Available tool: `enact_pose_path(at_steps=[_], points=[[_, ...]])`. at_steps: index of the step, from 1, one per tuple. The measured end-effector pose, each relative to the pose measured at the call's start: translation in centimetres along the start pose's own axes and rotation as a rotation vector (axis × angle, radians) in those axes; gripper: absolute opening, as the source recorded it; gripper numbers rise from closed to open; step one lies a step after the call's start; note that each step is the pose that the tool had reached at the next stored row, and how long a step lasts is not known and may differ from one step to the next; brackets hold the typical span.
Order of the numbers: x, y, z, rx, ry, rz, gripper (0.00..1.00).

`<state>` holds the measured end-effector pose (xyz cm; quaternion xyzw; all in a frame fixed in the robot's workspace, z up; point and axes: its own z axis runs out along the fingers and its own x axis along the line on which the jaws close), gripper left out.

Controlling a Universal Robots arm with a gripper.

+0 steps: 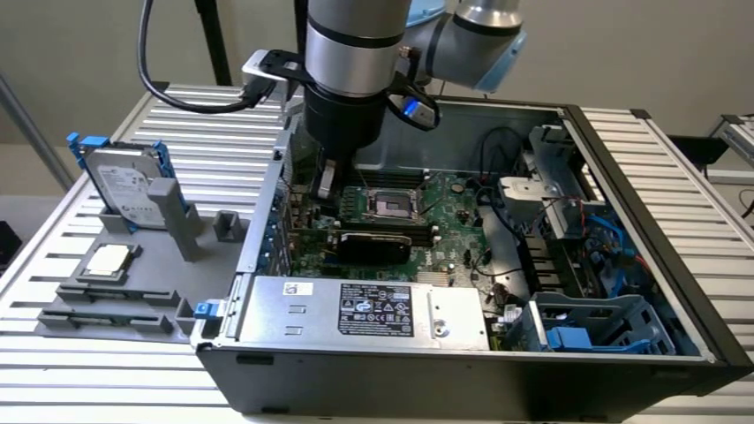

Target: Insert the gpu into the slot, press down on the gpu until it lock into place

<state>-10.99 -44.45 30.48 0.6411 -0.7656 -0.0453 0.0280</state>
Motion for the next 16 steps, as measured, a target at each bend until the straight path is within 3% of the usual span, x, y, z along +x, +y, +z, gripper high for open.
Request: enact_pose_path(at_steps=[3,6,9,10,16], points=[[-0.1,-0.56,-0.06,0.022,-0.006,-0.002,0.11],[-0.2,-1.32,-0.2,0.0341,-0.0118,-0.004,0.11],[-0.4,-2.48,-0.52,0.0354,-0.0183,-0.005,0.11],[-0.4,-2.69,-0.58,0.0317,-0.0198,-0.005,0.11],[-0.4,-2.69,-0.6,0.0291,-0.0319,-0.005,0.11]])
